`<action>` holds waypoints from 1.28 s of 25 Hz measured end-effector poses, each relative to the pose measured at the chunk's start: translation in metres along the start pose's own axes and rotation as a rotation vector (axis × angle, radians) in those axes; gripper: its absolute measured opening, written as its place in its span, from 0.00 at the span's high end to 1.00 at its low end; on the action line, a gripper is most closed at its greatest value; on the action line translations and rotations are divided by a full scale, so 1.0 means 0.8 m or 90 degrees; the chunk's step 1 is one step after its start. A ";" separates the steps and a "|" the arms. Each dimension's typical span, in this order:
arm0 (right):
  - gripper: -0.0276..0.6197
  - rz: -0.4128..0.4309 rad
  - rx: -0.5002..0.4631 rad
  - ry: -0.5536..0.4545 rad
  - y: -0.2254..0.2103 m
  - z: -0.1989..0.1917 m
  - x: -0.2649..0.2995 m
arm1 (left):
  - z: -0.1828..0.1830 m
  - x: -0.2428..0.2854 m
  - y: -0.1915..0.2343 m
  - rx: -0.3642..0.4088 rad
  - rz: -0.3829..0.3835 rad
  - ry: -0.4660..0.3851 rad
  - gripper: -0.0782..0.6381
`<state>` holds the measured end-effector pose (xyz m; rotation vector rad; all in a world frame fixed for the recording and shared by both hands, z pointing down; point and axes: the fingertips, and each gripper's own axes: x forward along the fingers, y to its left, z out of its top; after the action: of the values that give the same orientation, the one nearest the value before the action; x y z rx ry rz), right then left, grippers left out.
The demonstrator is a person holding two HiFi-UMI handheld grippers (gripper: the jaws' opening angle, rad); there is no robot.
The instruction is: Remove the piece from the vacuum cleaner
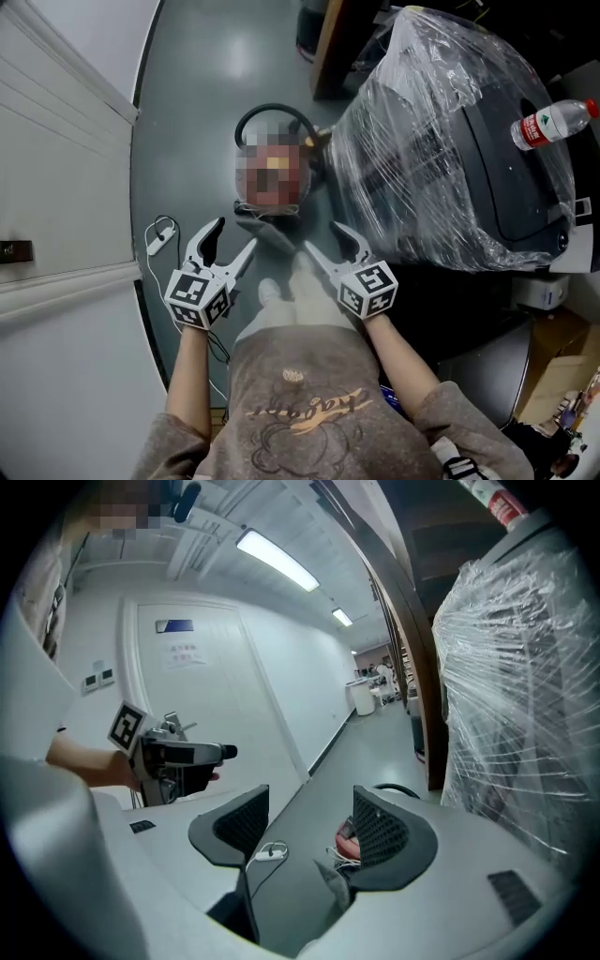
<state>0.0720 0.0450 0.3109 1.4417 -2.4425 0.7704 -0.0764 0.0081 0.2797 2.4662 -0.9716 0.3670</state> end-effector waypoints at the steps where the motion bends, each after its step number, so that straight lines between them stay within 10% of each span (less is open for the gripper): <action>1: 0.57 0.003 0.001 0.008 -0.003 -0.008 0.008 | -0.007 0.007 0.004 0.000 -0.004 0.006 0.47; 32: 0.57 0.070 -0.089 0.308 -0.128 -0.440 0.288 | -0.478 0.276 0.171 0.216 -0.139 0.374 0.47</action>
<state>0.0135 0.0181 0.7387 0.9421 -2.1608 0.8352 -0.0431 -0.0122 0.7405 2.4772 -0.4147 1.1771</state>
